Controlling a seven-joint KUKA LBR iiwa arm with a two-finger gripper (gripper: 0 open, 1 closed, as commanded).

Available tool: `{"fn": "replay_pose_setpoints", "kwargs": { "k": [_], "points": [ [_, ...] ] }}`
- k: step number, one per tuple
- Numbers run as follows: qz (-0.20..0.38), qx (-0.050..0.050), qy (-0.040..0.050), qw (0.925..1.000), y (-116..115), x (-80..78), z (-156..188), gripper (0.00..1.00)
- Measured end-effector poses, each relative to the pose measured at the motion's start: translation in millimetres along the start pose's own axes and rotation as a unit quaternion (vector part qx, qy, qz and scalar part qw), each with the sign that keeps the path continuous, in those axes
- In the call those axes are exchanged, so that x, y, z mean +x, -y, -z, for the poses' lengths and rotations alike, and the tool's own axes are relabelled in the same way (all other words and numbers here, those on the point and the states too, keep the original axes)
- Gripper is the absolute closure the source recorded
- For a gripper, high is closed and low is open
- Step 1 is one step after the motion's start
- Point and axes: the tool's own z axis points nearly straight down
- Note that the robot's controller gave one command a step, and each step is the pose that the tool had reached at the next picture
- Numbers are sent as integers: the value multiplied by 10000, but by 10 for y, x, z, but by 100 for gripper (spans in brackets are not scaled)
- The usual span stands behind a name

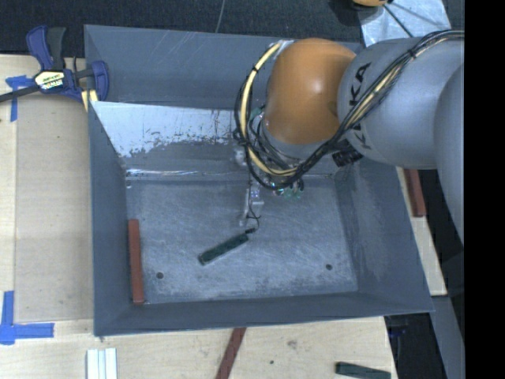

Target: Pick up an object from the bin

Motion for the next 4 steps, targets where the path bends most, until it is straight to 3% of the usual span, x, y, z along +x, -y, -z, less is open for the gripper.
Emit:
{"fn": "replay_pose_setpoints", "kwargs": {
  "k": [1, 2, 3, 4],
  "points": [
    [-11, -3, 43, 10000, 4, -20, 50, 0],
    [664, 1, 80, 9978, -75, 130, -394, 0],
    [997, 1, -1, 9950, -107, 232, -960, 0],
    [1914, 3, 23, 9815, -271, 297, -316, 0]
  ]
}}
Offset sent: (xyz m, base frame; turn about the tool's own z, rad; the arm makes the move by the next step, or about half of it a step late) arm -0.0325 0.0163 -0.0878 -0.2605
